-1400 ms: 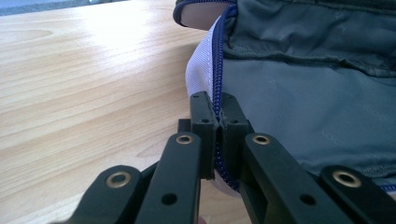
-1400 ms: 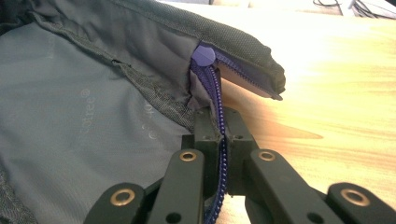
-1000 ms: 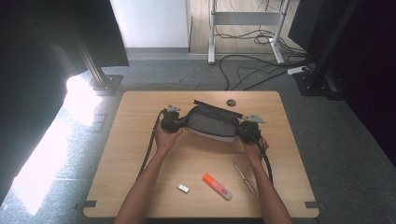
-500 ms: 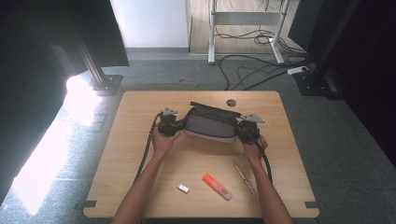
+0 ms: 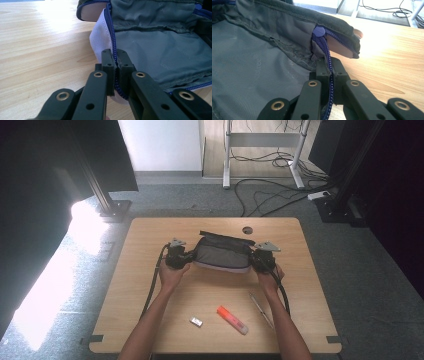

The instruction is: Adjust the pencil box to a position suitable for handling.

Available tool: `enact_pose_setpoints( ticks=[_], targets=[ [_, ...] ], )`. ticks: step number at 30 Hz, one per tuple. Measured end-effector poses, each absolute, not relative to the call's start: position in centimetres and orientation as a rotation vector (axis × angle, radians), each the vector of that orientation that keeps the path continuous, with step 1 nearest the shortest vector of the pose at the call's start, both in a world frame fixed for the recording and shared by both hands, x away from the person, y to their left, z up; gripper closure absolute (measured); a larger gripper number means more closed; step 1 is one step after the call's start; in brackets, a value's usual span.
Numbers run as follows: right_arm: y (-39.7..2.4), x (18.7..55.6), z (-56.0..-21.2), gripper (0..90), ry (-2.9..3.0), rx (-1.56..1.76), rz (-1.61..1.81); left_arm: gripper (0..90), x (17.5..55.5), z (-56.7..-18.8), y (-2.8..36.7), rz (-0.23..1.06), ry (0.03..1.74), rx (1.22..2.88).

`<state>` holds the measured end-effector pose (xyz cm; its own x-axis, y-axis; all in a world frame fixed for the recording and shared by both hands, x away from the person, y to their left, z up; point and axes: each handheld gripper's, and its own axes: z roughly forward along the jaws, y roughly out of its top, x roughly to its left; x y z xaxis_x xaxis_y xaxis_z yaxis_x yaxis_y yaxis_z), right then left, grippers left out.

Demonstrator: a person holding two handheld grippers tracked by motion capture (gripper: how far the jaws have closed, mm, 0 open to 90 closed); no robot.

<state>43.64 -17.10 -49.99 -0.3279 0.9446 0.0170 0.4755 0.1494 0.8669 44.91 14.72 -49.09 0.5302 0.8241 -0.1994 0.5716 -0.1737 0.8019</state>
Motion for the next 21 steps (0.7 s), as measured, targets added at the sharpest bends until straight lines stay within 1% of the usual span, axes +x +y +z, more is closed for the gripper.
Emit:
enact_pose_setpoints(
  ticks=[12, 21],
  targets=[
    [-16.6, 42.6, -49.8, 86.0, 1.911, 1.294, 1.134, 86.8, 42.3, -49.0, 15.6, 0.352, 1.140, 1.850],
    [-16.5, 42.0, -50.1, 86.0, 1.936, 1.278, 1.142, 86.2, 40.6, -49.4, 15.6, 0.356, 1.133, 1.852]
  ],
)
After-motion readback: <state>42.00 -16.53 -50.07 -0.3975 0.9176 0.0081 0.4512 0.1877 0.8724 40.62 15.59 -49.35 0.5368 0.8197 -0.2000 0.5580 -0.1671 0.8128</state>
